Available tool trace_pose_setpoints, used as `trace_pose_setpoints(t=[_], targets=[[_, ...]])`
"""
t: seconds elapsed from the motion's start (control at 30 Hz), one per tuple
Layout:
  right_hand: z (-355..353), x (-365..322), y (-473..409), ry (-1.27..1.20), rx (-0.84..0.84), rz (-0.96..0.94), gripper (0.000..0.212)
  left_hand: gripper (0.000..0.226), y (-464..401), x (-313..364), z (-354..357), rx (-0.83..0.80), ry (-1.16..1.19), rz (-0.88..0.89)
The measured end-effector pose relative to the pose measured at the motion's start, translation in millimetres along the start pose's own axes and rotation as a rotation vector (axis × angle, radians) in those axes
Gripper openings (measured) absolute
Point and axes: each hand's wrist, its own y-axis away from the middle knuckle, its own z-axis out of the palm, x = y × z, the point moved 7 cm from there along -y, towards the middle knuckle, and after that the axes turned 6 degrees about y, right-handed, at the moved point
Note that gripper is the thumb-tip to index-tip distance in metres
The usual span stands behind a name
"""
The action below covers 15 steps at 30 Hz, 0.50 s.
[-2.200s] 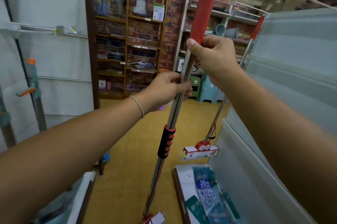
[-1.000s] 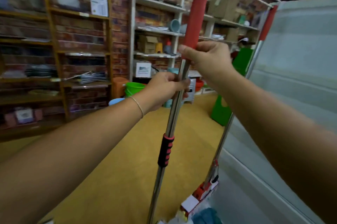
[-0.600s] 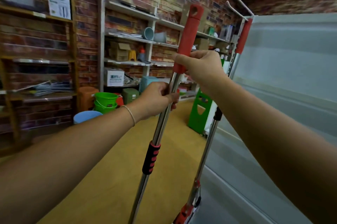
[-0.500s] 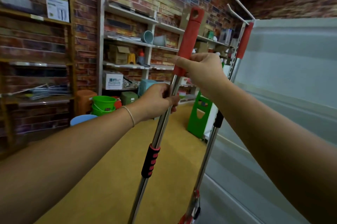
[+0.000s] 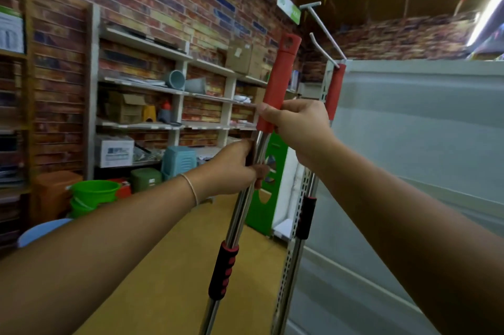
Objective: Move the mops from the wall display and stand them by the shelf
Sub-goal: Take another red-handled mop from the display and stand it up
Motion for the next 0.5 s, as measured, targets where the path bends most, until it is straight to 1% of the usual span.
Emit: trace_pose_setpoints(t=[0.17, 0.27, 0.4, 0.5], targets=[[-6, 3, -28, 0.049, 0.078, 0.019, 0.021, 0.011, -37, -2, 1, -0.078, 0.076, 0.034], [-12, -1, -43, 0.073, 0.134, 0.026, 0.019, 0.018, -57, 4, -1, -0.102, 0.096, 0.042], [-17, -7, -57, 0.079, 0.21, 0.03, 0.015, 0.01, -80, 8, -3, -0.141, 0.099, 0.083], [-21, -6, -65, 0.099, 0.277, 0.046, 0.017, 0.011, -93, 8, 0, -0.176, 0.117, 0.106]])
